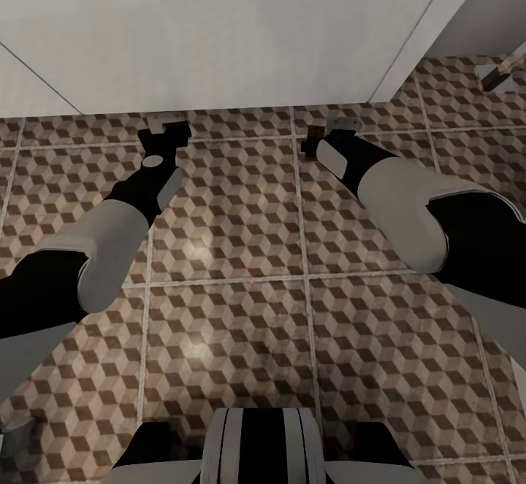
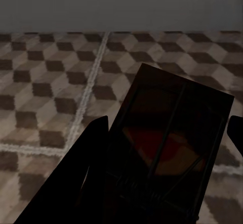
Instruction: Take the four mousetraps from the cabinet in the bathroom and place them on the bathroom floor. Make sure all four end up on the same floor surface, and ensure that at least two of them are either under or directly next to the same bathroom sink.
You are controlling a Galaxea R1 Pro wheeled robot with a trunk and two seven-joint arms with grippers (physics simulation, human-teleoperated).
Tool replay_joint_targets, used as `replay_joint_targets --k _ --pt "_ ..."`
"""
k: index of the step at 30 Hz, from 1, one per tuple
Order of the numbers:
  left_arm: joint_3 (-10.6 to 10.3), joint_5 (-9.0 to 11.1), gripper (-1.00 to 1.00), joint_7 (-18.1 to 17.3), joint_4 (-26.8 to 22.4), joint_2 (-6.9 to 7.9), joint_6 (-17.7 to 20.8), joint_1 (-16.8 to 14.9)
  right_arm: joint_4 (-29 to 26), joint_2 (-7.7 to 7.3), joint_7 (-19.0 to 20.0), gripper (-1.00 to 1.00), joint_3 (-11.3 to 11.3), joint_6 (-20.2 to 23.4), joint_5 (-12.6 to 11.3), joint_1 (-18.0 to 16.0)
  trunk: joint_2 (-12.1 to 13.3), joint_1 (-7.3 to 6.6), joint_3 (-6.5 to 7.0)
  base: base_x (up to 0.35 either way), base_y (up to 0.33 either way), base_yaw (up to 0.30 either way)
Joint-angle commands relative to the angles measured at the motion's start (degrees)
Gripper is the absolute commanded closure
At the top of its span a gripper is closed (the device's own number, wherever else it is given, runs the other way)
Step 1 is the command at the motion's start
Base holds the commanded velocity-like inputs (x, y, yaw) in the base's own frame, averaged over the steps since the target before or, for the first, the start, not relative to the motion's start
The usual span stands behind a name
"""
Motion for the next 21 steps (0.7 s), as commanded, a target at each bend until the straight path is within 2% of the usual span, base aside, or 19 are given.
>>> replay_joint_targets --k 1,21 --pt "-0.22 -0.05 1.0 0.33 0.07 0.0 -0.16 -0.04 -0.11 0.01 -0.29 1.0 0.5 0.3 -0.7 0.01 -0.01 -0.01 -0.03 0.0 0.0 0.0" --pt "-0.19 -0.19 1.0 0.33 0.84 0.08 0.15 -0.04 -0.02 0.01 -0.29 1.0 0.42 0.3 -0.77 0.04 -0.01 -0.01 -0.03 0.0 0.0 0.0"
